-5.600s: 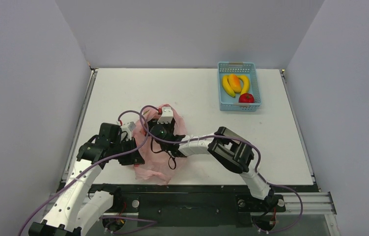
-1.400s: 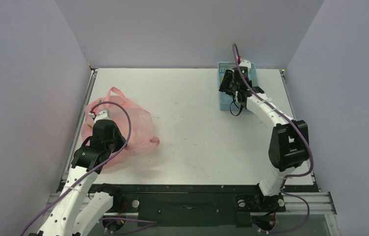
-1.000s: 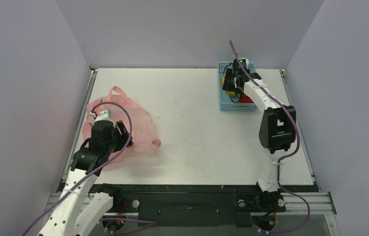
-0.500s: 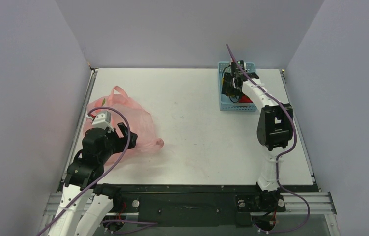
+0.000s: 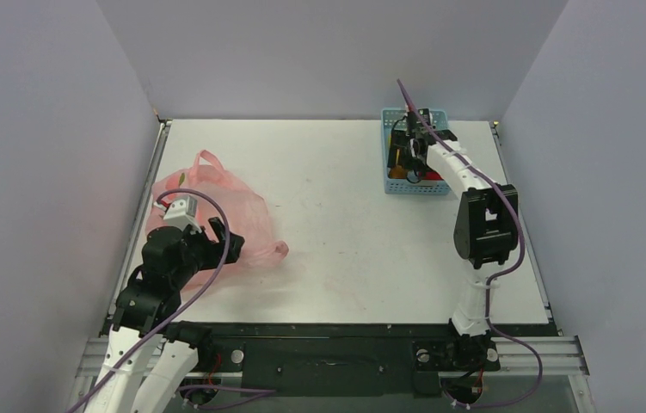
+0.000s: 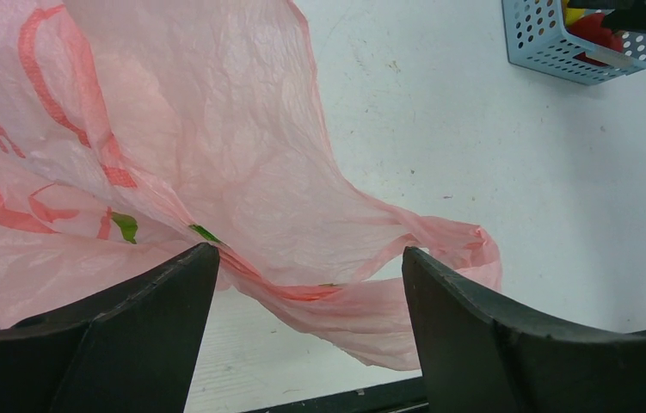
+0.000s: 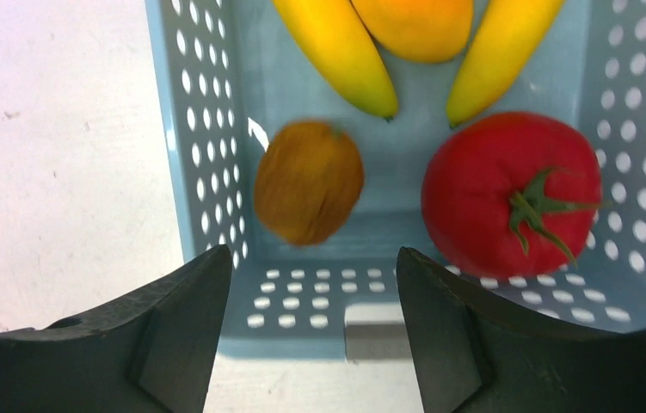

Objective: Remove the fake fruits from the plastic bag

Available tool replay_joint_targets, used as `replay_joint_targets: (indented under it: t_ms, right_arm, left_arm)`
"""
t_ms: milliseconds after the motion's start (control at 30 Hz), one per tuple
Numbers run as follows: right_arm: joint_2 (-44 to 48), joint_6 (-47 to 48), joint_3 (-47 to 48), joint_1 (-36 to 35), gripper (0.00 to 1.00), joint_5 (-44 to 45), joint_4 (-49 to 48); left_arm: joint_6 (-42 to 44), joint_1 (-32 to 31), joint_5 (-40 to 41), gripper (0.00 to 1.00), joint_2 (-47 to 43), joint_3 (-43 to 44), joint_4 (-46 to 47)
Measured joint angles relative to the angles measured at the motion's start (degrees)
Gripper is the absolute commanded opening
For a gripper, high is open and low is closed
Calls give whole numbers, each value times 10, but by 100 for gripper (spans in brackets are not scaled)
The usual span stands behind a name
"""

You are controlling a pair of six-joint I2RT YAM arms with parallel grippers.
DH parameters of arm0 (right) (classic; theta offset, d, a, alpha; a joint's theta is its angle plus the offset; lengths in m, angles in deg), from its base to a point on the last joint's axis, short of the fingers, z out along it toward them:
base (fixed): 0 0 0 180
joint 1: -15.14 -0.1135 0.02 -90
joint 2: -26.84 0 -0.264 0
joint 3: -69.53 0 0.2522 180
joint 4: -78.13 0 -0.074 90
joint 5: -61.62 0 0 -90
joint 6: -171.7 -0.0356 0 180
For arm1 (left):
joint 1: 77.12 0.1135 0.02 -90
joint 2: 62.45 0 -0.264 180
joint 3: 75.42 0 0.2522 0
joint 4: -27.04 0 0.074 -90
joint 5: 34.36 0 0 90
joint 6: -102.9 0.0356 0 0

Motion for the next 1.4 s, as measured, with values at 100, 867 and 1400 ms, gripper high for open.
replay_joint_targets:
  t_ms: [100,867,1400]
  right_arm:
    - [45,-1,-46,-2,68,-1,-1]
    - [732,-1,-363,-98,86,56,-33]
    - [979,16,-336,-98,87,141,67]
  left_arm:
    - [0,0,-1,78,-5,0,0]
    - [-17,-13,-9,81,25,284,-49]
    - [-5,-17,41,89,-54,343,4]
